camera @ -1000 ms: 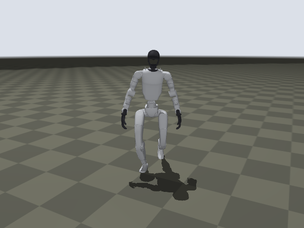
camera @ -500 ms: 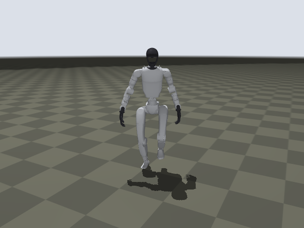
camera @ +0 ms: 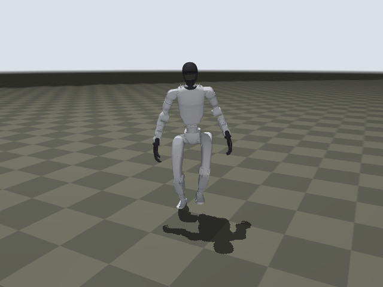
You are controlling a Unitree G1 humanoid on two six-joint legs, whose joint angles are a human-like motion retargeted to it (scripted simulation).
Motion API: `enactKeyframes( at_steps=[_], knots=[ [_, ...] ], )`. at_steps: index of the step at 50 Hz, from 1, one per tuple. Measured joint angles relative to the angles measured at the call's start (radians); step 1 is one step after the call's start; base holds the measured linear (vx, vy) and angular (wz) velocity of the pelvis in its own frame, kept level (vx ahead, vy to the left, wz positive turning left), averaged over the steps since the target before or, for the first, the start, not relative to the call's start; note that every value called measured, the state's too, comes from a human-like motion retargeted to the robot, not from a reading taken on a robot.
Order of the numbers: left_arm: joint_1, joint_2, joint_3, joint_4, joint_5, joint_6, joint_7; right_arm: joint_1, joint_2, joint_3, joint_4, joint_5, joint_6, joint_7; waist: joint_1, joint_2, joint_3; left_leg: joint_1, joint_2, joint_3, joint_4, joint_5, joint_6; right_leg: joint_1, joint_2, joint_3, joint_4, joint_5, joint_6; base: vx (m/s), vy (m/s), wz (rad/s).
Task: Walk
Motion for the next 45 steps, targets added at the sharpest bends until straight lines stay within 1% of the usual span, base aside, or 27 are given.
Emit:
enactKeyframes(
  at_steps=[5,8,10,13,17,20,22,24,25,27,30,33,35,38,42,45],
  knots=[
    [-0.025,0.012,0.009,-0.042,0.011,-0.013,0.029,-0.034,0.012,0.024,-0.030,-0.001,-0.011,-0.009,-0.003,-0.019,0.006,-0.001,0.006,0.023,-0.017,-0.024,0.023,-0.011,-0.011,-0.017,0.020,0.000,0.008,0.13,0.04,0.20],
    [-0.051,0.026,0.011,-0.072,0.022,-0.020,0.042,-0.064,0.021,0.038,-0.052,0.008,-0.021,-0.014,0.002,-0.042,0.010,0.002,0.011,0.032,-0.028,-0.043,0.037,-0.014,-0.025,-0.061,0.012,0.032,0.017,0.16,0.01,0.14],
    [-0.077,0.043,0.009,-0.093,0.031,-0.025,0.051,-0.090,0.026,0.046,-0.069,0.016,-0.027,-0.016,0.013,-0.063,0.014,0.007,0.020,0.034,-0.044,-0.054,0.045,-0.008,-0.035,-0.124,-0.020,0.085,0.022,0.18,0.00,-0.01],
    [-0.101,0.064,-0.007,-0.134,0.051,-0.036,0.062,-0.108,0.032,0.060,-0.102,0.028,-0.042,-0.028,0.020,-0.093,0.013,0.023,0.013,0.032,-0.076,-0.065,0.058,-0.011,-0.035,-0.140,-0.045,0.211,0.059,0.22,-0.01,0.20],
    [-0.122,0.089,-0.038,-0.200,0.082,-0.054,0.076,-0.115,0.042,0.073,-0.142,0.041,-0.062,-0.045,0.021,-0.137,0.006,0.062,-0.011,0.021,-0.156,-0.055,0.069,-0.028,-0.011,-0.101,-0.084,0.461,0.157,0.25,-0.03,0.37],
    [-0.130,0.106,-0.064,-0.248,0.106,-0.067,0.086,-0.110,0.049,0.084,-0.162,0.042,-0.079,-0.056,0.020,-0.167,-0.003,0.107,-0.026,0.005,-0.244,-0.039,0.068,-0.052,-0.003,-0.084,-0.092,0.622,0.214,0.27,-0.05,0.30],
    [-0.129,0.113,-0.079,-0.275,0.119,-0.073,0.088,-0.102,0.054,0.093,-0.167,0.035,-0.086,-0.059,0.014,-0.183,-0.009,0.151,-0.032,-0.007,-0.316,-0.027,0.065,-0.075,-0.012,-0.091,-0.055,0.706,0.232,0.26,-0.05,0.23],
    [-0.124,0.119,-0.089,-0.296,0.131,-0.077,0.091,-0.090,0.056,0.102,-0.167,0.023,-0.093,-0.060,0.004,-0.196,-0.012,0.202,-0.040,-0.014,-0.393,-0.018,0.060,-0.104,-0.036,-0.110,0.015,0.740,0.228,0.25,-0.05,0.23],
    [-0.122,0.122,-0.093,-0.304,0.136,-0.078,0.093,-0.084,0.057,0.106,-0.165,0.018,-0.095,-0.058,-0.004,-0.202,-0.011,0.231,-0.046,-0.016,-0.433,-0.014,0.057,-0.118,-0.054,-0.123,0.060,0.739,0.218,0.24,-0.04,0.22],
    [-0.115,0.125,-0.095,-0.310,0.137,-0.078,0.097,-0.070,0.058,0.112,-0.156,0.005,-0.099,-0.052,-0.021,-0.210,-0.012,0.291,-0.054,-0.019,-0.515,-0.007,0.049,-0.152,-0.100,-0.155,0.178,0.696,0.174,0.24,-0.03,0.14],
    [-0.109,0.128,-0.090,-0.296,0.125,-0.077,0.102,-0.053,0.056,0.115,-0.137,-0.013,-0.101,-0.033,-0.056,-0.212,-0.013,0.382,-0.063,-0.024,-0.635,0.002,0.036,-0.213,-0.172,-0.191,0.396,0.568,0.086,0.23,-0.01,0.06],
    [-0.114,0.130,-0.084,-0.248,0.092,-0.073,0.102,-0.051,0.050,0.108,-0.111,-0.029,-0.103,-0.001,-0.108,-0.213,-0.010,0.483,-0.089,-0.027,-0.780,0.035,0.021,-0.301,-0.223,-0.177,0.624,0.421,0.019,0.22,0.01,0.16],
    [-0.113,0.128,-0.087,-0.210,0.075,-0.070,0.102,-0.044,0.047,0.102,-0.093,-0.040,-0.103,0.018,-0.145,-0.205,-0.020,0.539,-0.100,-0.036,-0.875,0.065,0.005,-0.377,-0.225,-0.158,0.740,0.341,-0.008,0.21,0.02,0.19],
    [-0.103,0.120,-0.096,-0.160,0.057,-0.062,0.099,-0.022,0.043,0.089,-0.070,-0.056,-0.097,0.041,-0.192,-0.179,-0.042,0.597,-0.094,-0.057,-0.979,0.107,-0.023,-0.501,-0.196,-0.143,0.853,0.259,-0.028,0.19,0.01,0.15],
    [-0.090,0.111,-0.116,-0.106,0.048,-0.057,0.097,0.009,0.039,0.068,-0.042,-0.067,-0.093,0.056,-0.235,-0.141,-0.060,0.656,-0.075,-0.084,-1.066,0.141,-0.057,-0.655,-0.146,-0.150,0.914,0.197,-0.035,0.16,0.01,0.11],
    [-0.081,0.107,-0.129,-0.079,0.049,-0.057,0.095,0.033,0.040,0.055,-0.025,-0.067,-0.091,0.058,-0.258,-0.121,-0.062,0.690,-0.065,-0.101,-1.090,0.146,-0.075,-0.737,-0.115,-0.164,0.903,0.175,-0.029,0.15,0.00,0.16]
  ],
)
